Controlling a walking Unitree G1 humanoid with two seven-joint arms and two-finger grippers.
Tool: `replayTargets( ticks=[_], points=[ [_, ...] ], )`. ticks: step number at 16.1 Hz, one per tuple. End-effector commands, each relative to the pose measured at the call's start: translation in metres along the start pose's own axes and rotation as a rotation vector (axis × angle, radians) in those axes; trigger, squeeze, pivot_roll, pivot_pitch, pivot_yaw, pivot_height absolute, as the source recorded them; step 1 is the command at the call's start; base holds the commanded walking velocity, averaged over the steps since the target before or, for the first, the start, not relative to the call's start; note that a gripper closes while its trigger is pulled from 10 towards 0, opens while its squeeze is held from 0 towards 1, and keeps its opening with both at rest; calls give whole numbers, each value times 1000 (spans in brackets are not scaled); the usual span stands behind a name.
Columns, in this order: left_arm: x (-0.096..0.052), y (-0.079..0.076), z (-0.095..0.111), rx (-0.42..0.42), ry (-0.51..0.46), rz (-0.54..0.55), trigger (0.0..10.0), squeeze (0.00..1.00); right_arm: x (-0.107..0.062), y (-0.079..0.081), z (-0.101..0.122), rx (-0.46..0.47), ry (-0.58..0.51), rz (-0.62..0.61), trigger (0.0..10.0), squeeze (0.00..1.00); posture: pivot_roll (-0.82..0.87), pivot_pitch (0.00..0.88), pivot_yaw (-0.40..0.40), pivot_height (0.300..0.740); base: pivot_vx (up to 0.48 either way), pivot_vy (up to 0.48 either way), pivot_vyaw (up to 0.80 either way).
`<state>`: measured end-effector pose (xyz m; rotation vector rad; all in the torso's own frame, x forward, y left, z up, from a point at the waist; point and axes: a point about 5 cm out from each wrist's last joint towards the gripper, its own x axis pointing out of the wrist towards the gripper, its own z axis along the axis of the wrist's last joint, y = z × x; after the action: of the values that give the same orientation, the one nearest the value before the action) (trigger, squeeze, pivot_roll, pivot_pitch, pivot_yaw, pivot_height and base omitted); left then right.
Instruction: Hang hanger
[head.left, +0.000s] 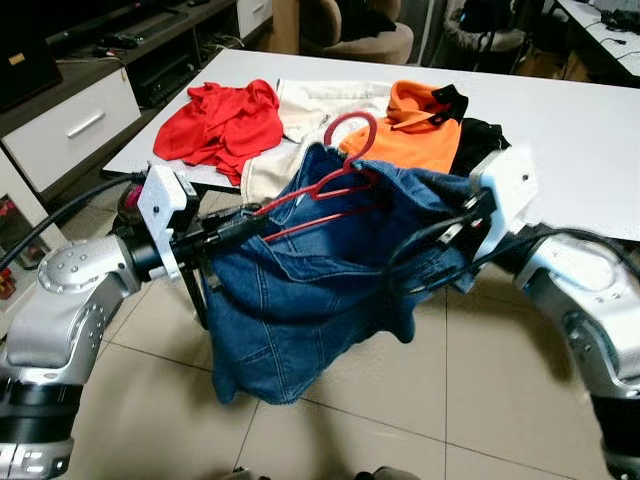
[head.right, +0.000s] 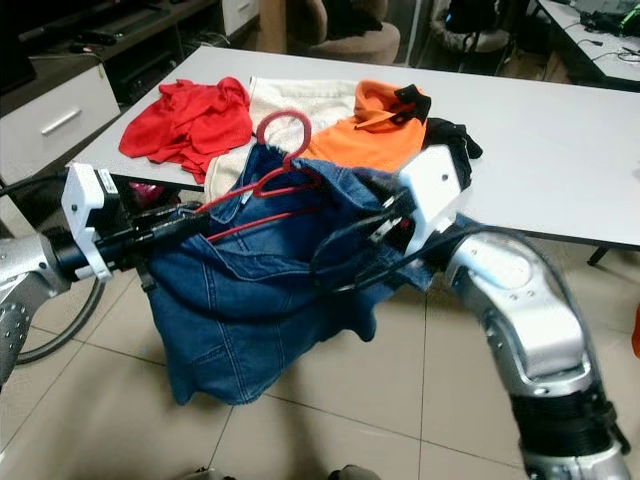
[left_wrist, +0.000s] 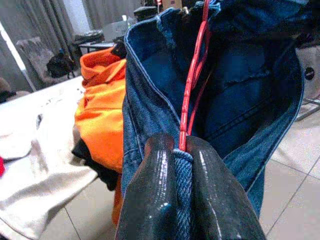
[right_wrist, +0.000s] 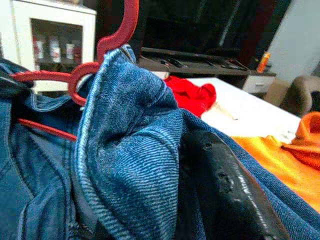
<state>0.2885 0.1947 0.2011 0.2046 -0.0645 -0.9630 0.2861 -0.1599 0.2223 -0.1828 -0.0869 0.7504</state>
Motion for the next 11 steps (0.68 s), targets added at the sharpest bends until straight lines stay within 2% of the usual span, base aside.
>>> replayTargets(
  ticks=[1,4,6,8,10,11],
  points=[
    [3,2,5,31,-5,-10,0,0,-2,0,12,-23,-36,22,10000,1000,-185,0,11,740,0,0,0],
    [5,9,7,44,-8,17,0,0,-10,-3,13,-22,-38,5,10000,1000,-188,0,13,740,0,0,0],
    [5,10,7,41,-11,12,0,0,-14,-8,11,-13,-37,-35,10000,1000,-189,0,12,740,0,0,0],
    [6,10,6,30,-13,10,0,0,-14,-9,6,0,-19,-22,10000,1000,-192,1,12,740,0,0,0],
    [6,9,1,27,10,17,0,0,-16,2,-8,11,61,77,10000,1000,-190,1,6,740,0,0,0],
    [6,8,-3,21,27,40,0,0,-19,8,-36,-14,166,80,10000,1000,-186,1,10,740,0,0,0]
  ],
)
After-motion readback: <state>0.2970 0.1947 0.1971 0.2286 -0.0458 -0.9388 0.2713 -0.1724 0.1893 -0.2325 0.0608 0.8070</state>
